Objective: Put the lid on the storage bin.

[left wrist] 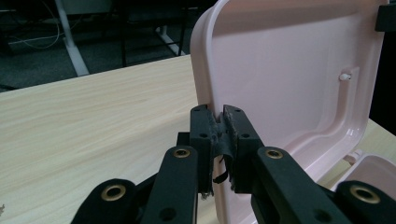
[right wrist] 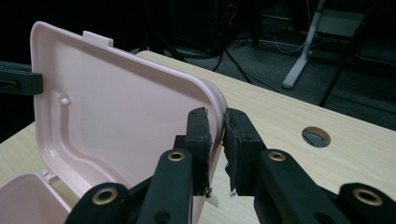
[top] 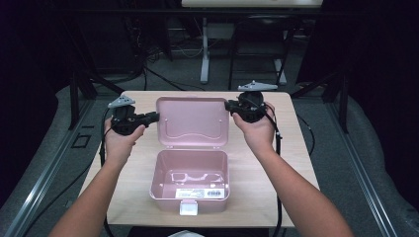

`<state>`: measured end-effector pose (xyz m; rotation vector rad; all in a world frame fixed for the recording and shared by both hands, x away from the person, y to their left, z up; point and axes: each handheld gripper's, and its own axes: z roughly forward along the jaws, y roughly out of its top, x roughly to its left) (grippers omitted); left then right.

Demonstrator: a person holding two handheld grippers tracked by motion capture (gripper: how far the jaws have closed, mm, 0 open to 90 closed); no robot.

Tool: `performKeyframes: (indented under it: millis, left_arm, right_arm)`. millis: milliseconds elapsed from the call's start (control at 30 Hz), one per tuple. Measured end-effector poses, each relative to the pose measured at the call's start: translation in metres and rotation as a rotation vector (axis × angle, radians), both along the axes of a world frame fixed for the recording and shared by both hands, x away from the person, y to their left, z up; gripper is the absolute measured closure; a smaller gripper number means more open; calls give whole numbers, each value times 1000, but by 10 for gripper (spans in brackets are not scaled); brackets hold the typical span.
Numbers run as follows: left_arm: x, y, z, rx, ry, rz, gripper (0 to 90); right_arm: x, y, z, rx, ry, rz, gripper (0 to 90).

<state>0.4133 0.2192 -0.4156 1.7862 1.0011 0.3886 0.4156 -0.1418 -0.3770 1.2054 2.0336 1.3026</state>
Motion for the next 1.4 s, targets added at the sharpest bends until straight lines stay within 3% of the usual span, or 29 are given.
performKeyframes:
  millis: [767,1067,1400]
  left_arm:
    - [-22,4,11,15,-44,-32,844]
    - [-28,3,12,0,-47,-42,846]
    - [-34,5,15,13,-54,-56,845]
  right_arm:
    - [-35,-4,13,-3,-50,53,801]
    - [-47,-7,15,-10,-64,73,802]
    - [-57,-8,17,-3,-72,87,800]
